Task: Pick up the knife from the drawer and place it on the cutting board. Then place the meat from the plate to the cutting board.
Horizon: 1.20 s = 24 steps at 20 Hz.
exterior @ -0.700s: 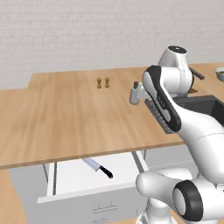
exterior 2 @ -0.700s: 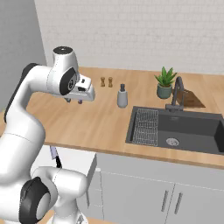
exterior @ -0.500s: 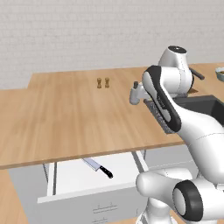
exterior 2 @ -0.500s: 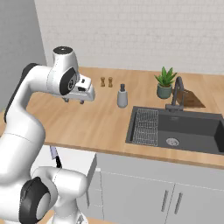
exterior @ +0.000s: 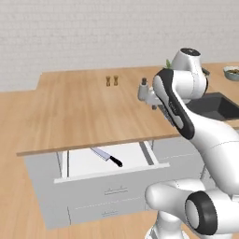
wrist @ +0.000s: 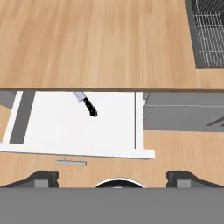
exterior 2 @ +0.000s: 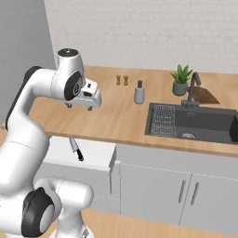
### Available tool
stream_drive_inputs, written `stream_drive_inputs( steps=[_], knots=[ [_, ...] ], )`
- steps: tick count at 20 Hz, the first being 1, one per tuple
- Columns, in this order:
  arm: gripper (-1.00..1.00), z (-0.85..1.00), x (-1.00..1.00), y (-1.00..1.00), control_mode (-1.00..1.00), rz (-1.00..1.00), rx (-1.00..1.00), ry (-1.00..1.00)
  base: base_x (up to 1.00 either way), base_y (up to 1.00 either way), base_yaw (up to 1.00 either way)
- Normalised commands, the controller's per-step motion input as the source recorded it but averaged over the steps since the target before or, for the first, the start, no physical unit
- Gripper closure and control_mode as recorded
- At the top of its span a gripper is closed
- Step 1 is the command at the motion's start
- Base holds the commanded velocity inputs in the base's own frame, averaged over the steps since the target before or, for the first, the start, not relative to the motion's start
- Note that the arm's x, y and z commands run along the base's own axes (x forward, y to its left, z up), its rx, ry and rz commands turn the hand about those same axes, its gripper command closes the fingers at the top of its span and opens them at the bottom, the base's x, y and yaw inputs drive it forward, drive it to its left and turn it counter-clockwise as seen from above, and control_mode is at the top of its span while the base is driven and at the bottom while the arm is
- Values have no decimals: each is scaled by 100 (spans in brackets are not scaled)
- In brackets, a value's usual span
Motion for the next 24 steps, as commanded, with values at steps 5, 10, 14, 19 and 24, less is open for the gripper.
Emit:
stream_drive_inputs(
  steps=[5, 10, 14, 19, 24],
  knots=[
    [-100, 0, 0, 0, 100, 0, 0, 0, -22, 77, 0],
    [-100, 0, 0, 0, 100, 0, 0, 0, -17, 52, 1],
    [-100, 0, 0, 0, 100, 0, 0, 0, -22, 19, 4],
    [-100, 0, 0, 0, 100, 0, 0, 0, -25, 7, 5],
    [-100, 0, 0, 0, 100, 0, 0, 0, -8, 3, 3]
  ],
)
